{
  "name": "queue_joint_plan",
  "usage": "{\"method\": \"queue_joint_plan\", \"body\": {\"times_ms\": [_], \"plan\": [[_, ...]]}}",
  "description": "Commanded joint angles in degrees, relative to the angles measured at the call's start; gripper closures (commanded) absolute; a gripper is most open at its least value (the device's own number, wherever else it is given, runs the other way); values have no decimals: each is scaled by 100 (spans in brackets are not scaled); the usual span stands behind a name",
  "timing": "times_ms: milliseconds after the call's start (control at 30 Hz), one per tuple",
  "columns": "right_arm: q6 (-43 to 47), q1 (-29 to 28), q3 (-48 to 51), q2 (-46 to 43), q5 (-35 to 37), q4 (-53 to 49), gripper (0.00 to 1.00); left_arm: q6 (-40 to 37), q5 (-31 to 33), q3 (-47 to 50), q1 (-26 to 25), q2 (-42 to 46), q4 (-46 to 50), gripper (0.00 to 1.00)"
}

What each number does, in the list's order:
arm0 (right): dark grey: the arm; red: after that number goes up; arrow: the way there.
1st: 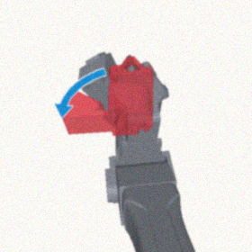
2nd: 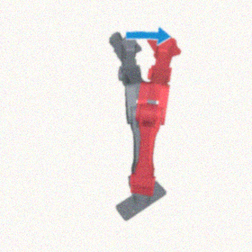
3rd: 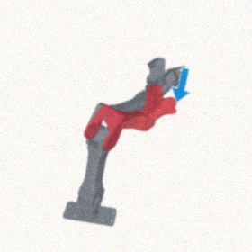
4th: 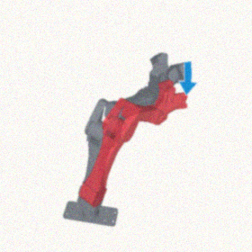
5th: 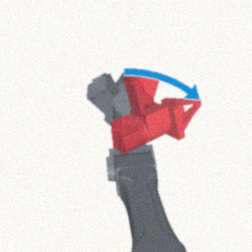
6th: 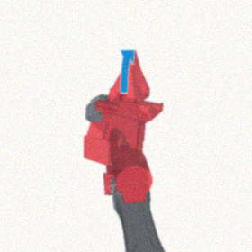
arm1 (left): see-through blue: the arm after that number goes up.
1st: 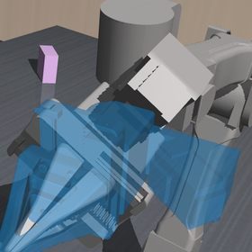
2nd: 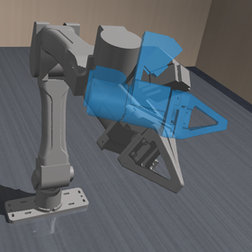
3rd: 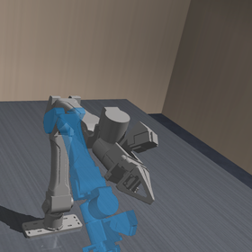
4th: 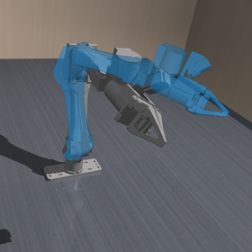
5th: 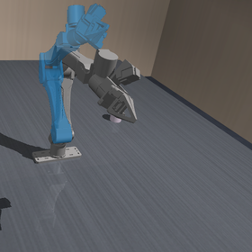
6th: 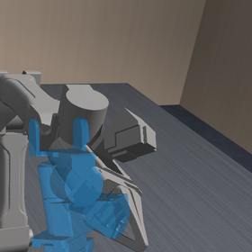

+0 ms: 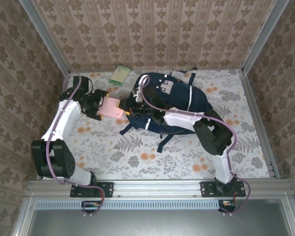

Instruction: Pack the student bag

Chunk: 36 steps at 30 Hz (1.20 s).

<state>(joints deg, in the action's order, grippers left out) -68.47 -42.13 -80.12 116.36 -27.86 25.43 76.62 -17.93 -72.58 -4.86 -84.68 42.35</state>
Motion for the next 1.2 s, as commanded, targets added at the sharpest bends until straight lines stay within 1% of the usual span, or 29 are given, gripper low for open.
{"method": "queue_joint_plan", "body": {"times_ms": [0,33,67,100,133,267,367,467,567,633,667,733,800,900,967,1033,1167], "plan": [[-53,-41,-106,67,-46,195,68,91,-200,-41,-115,76,-212,8],[-55,-41,-73,46,-36,216,69,71,-199,-71,-132,69,-204,8],[-45,-28,-32,8,-14,217,71,26,-185,-117,-155,51,-195,6],[-33,-6,48,-58,47,233,72,-51,-159,-205,-179,14,-123,2],[-28,23,146,-131,120,259,73,-127,-125,-303,-201,-26,-19,0],[-98,283,616,-486,293,513,75,-489,-93,-710,-380,-144,194,0],[-167,622,1037,-806,357,755,76,-1031,200,-1239,-723,-161,343,0],[-94,1119,1546,-1299,455,790,76,-1698,530,-1949,-1149,-218,578,0],[102,1759,2098,-1959,640,561,76,-2343,640,-2434,-1620,-254,438,0],[315,2209,2381,-2426,774,180,77,-2804,654,-2599,-1943,-284,191,0],[440,2456,2509,-2665,875,-97,77,-3004,631,-2609,-2083,-299,5,0],[612,2896,2767,-3151,1109,-552,77,-3425,380,-2450,-2461,-318,-628,0],[757,3363,3024,-3616,1326,-1010,77,-3681,96,-2233,-2683,-427,-1305,0],[1145,3761,3135,-4290,1670,-1672,76,-3895,-275,-2256,-2929,-866,-1823,1],[1327,3940,3169,-4663,1923,-1997,76,-4051,-379,-2540,-3155,-1329,-1886,3],[1446,4124,3142,-4996,2177,-2356,75,-4313,-491,-3012,-3400,-1924,-1803,5],[1721,4410,2944,-5623,2999,-3202,73,-4544,-759,-4367,-3795,-3315,-1281,15]]}}
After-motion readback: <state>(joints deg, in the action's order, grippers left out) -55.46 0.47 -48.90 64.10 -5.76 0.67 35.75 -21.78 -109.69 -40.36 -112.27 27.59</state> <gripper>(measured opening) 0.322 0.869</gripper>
